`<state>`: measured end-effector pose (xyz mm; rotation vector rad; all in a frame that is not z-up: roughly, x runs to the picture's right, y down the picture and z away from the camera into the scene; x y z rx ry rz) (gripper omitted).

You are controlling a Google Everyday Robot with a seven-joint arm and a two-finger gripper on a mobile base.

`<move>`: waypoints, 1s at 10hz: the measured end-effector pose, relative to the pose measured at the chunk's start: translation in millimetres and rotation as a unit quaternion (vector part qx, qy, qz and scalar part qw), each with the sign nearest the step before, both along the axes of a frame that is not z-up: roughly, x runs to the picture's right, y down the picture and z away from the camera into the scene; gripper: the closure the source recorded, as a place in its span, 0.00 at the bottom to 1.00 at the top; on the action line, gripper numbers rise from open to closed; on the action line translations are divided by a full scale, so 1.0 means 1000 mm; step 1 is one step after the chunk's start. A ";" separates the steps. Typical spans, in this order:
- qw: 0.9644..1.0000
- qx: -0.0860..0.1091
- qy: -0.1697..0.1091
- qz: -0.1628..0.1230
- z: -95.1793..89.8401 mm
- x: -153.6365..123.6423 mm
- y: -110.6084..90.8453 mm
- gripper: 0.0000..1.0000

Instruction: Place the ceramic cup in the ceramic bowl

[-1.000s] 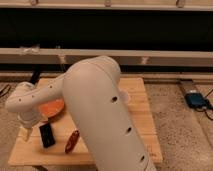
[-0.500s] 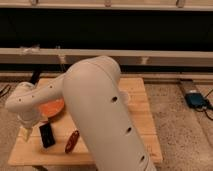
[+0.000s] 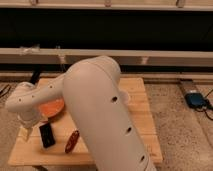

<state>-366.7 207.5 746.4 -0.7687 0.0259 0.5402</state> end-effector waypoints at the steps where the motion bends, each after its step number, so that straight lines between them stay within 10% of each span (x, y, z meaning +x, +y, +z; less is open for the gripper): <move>1: 1.000 0.000 0.000 0.000 0.000 0.000 0.000 0.20; 7: 1.000 0.003 0.008 -0.001 -0.001 0.002 -0.001 0.20; 10: 0.999 0.014 0.041 0.017 0.004 0.049 -0.019 0.20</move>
